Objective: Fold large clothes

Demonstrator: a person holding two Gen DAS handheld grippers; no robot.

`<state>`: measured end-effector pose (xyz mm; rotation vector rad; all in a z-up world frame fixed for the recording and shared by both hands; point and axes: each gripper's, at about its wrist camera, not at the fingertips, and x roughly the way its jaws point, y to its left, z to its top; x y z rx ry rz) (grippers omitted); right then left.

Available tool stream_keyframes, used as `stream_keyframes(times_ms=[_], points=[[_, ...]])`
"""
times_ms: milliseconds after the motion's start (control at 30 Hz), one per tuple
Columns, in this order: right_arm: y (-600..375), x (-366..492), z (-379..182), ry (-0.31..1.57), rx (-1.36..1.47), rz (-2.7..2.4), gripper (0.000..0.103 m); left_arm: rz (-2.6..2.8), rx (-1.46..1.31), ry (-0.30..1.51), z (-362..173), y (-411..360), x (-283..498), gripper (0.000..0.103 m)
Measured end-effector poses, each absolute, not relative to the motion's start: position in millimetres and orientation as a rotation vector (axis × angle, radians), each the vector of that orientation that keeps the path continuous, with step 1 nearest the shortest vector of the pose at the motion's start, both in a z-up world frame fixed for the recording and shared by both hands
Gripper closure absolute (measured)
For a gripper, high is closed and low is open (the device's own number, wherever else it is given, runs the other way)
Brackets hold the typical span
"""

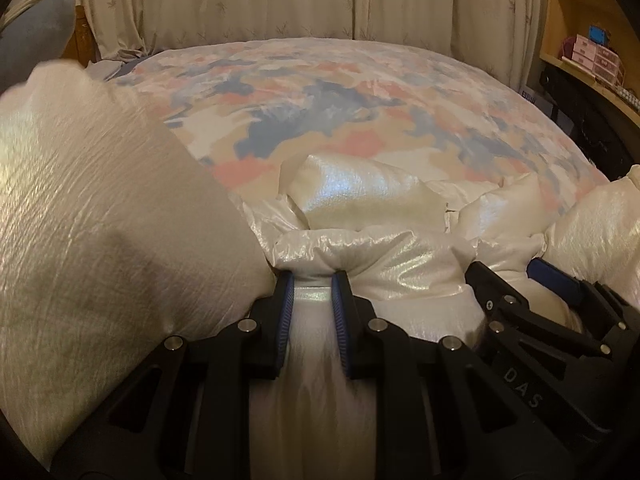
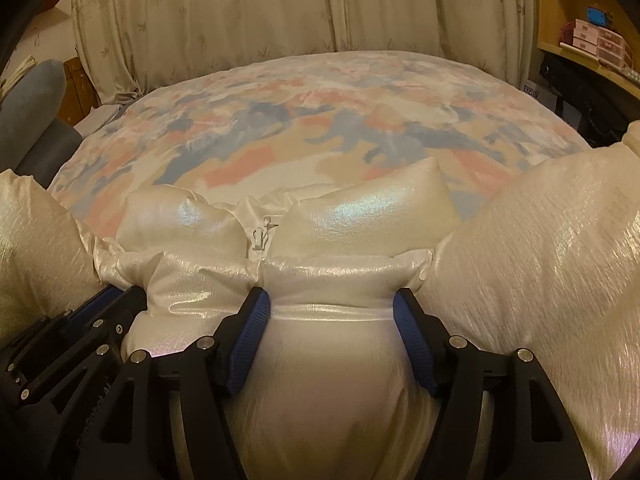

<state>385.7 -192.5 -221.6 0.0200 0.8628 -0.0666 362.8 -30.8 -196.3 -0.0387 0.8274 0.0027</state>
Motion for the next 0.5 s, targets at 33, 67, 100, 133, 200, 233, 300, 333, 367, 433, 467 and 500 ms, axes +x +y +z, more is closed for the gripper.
stream_keyframes(times_ms=[33, 67, 100, 133, 200, 233, 300, 333, 367, 433, 467, 500], points=[[-193, 387, -221, 0.872, 0.014, -0.059, 0.038, -0.004, -0.033, 0.837, -196, -30, 365, 0.085], [-194, 389, -219, 0.886, 0.012, -0.047, 0.038, -0.012, -0.028, 0.847, -194, -29, 367, 0.085], [-195, 390, -217, 0.898, 0.014, -0.033, 0.038, -0.018, -0.023, 0.856, -193, -29, 370, 0.085], [-199, 391, -214, 0.911, 0.020, -0.015, 0.038, -0.029, -0.017, 0.870, -191, -28, 373, 0.085], [-207, 393, -208, 0.924, 0.033, 0.004, 0.038, -0.047, -0.008, 0.894, -186, -22, 378, 0.085], [-213, 394, -205, 0.929, 0.037, 0.004, 0.039, -0.054, -0.010, 0.902, -184, -18, 380, 0.086], [-229, 395, -196, 0.929, 0.039, -0.012, 0.041, -0.048, -0.003, 0.912, -178, -8, 384, 0.086], [-237, 396, -192, 0.927, 0.042, -0.020, 0.045, -0.033, 0.000, 0.914, -175, -2, 386, 0.086], [-249, 396, -187, 0.925, 0.054, -0.029, 0.048, -0.018, 0.000, 0.918, -171, 7, 389, 0.086], [-276, 397, -179, 0.921, 0.085, -0.049, 0.051, 0.011, -0.005, 0.921, -167, 22, 392, 0.086], [-294, 397, -175, 0.919, 0.111, -0.055, 0.054, 0.036, -0.009, 0.920, -165, 31, 394, 0.086], [-305, 396, -174, 0.920, 0.125, -0.056, 0.056, 0.053, -0.016, 0.920, -164, 39, 395, 0.086]])
